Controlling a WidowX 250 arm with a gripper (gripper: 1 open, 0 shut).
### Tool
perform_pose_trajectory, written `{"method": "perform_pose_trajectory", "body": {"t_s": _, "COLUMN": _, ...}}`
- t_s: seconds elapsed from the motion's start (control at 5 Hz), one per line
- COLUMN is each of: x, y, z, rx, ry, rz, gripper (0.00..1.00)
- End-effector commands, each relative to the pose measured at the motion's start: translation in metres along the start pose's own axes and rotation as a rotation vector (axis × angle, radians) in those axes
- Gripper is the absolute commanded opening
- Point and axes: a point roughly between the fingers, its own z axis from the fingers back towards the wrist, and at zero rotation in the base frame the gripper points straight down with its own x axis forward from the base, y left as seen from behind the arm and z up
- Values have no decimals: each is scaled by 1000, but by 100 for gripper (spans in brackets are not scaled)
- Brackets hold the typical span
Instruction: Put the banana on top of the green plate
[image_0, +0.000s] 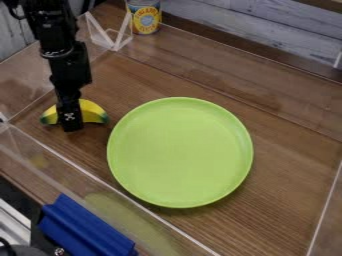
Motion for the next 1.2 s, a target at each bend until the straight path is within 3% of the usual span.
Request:
{"method": "perform_pose_trajectory", "body": {"t_s": 0.0, "x": -2, "y": 3, "z": 4, "rx": 10, "ry": -16, "rz": 22, "gripper": 100}}
{"method": "perform_pose_trajectory", "body": {"t_s": 1.0, "x": -2, "y": 1, "z": 0, "rx": -39, "ry": -38, "rz": 70, "gripper": 100}}
